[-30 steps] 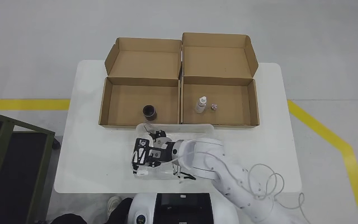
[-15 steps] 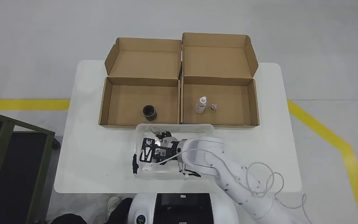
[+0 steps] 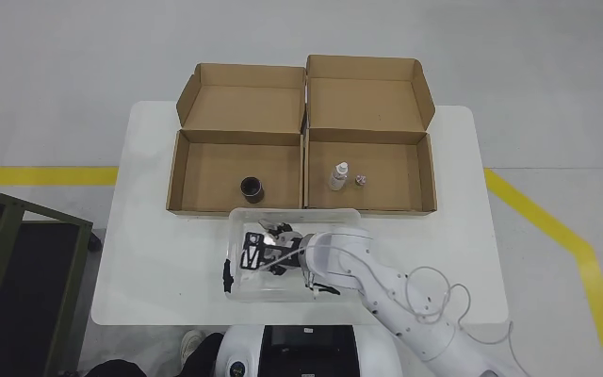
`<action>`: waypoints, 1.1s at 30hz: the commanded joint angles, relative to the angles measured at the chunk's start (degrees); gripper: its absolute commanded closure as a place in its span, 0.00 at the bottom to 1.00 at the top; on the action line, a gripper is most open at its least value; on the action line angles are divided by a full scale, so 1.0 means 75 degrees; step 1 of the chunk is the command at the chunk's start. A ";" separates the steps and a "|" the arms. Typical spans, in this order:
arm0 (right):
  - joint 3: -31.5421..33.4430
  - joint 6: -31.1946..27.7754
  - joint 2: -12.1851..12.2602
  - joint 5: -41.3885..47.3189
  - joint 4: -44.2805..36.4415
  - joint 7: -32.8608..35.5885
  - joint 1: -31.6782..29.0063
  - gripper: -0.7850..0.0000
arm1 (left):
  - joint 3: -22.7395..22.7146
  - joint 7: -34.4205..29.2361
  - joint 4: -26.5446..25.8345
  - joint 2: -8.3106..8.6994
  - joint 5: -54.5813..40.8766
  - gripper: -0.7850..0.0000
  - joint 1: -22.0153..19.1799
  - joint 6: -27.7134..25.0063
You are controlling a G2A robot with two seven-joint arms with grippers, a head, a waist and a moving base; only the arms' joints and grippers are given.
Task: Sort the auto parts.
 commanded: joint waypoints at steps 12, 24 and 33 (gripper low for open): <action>-0.0098 0.0071 -0.0017 -0.0066 0.0344 -0.0230 0.0022 0.50 | 0.0000 0.0000 0.0000 0.0000 0.0000 0.00 0.0000 0.0000; -0.0062 -0.0026 0.0015 0.0024 0.0145 -0.0316 -0.0071 1.00 | 0.0000 0.0000 0.0000 0.0000 0.0000 0.00 0.0000 0.0000; 0.0172 -0.0213 0.0118 0.0317 -0.0835 -0.0031 -0.0332 1.00 | 0.0000 0.0000 0.0000 0.0000 0.0000 0.00 0.0000 0.0000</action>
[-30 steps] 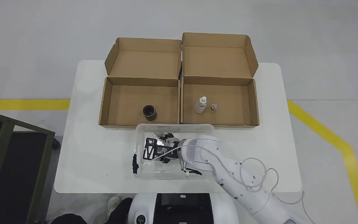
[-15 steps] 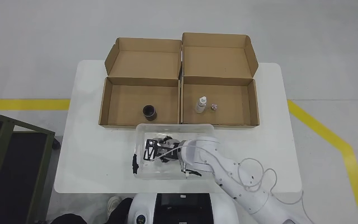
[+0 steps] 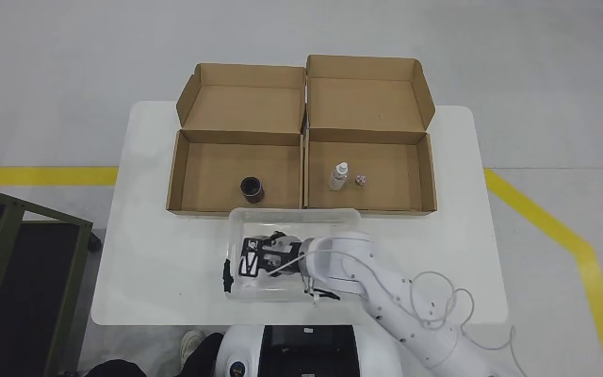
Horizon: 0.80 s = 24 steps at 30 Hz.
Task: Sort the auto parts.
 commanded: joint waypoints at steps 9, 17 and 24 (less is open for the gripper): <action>0.0450 -0.0146 0.0146 0.0727 -0.1198 0.0009 -0.0400 1.00 | 0.0000 0.0000 0.0000 0.0000 0.0000 0.00 0.0000 0.0000; 0.1047 0.0246 0.0257 0.1242 -0.1875 -0.0340 -0.0729 1.00 | 0.0000 0.0000 0.0000 0.0000 0.0000 0.00 0.0000 0.0000; 0.1692 0.0334 0.0377 0.1712 -0.2564 -0.0845 -0.1080 1.00 | 0.0000 0.0000 0.0000 0.0000 0.0000 0.00 0.0000 0.0000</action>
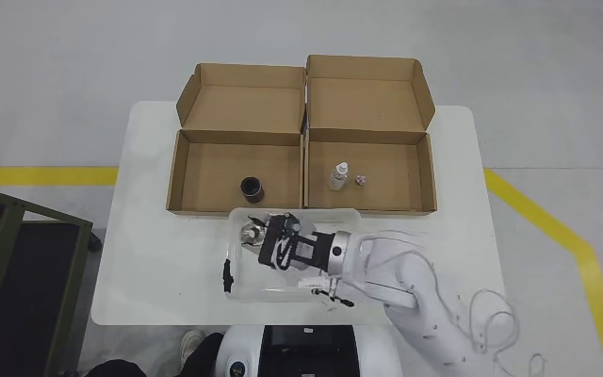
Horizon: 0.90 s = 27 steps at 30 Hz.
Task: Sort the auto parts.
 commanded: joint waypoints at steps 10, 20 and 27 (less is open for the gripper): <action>0.1096 0.0011 0.0188 0.0746 -0.0894 -0.0788 -0.0566 1.00 | 0.0000 0.0000 0.0000 0.0000 0.0000 0.00 0.0000 0.0000; 0.1909 -0.0078 0.0318 0.1328 -0.1416 -0.1551 -0.0984 1.00 | 0.0000 0.0000 0.0000 0.0000 0.0000 0.00 0.0000 0.0000; 0.2356 -0.0195 0.0389 0.1571 -0.1634 -0.2157 -0.1203 1.00 | 0.0000 0.0000 0.0000 0.0000 0.0000 0.00 0.0000 0.0000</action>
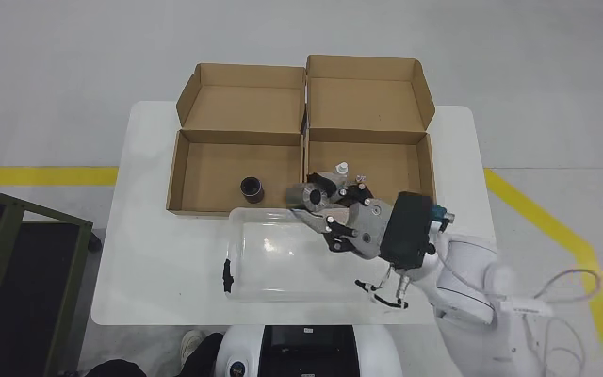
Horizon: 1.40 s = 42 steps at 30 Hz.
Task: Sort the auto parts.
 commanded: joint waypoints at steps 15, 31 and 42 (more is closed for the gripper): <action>0.0505 -0.0230 0.0115 0.0215 -0.0087 -0.0954 -0.0254 1.00 | 0.0000 0.0000 0.0000 0.0000 0.0000 0.00 0.0000 0.0000; -0.0317 -0.0207 0.0141 0.0047 0.0605 -0.0534 0.0345 1.00 | 0.0000 0.0000 0.0000 0.0000 0.0000 0.00 0.0000 0.0000; -0.1308 0.0115 0.0083 -0.0238 0.1543 0.0151 0.0944 1.00 | 0.0000 0.0000 0.0000 0.0000 0.0000 0.00 0.0000 0.0000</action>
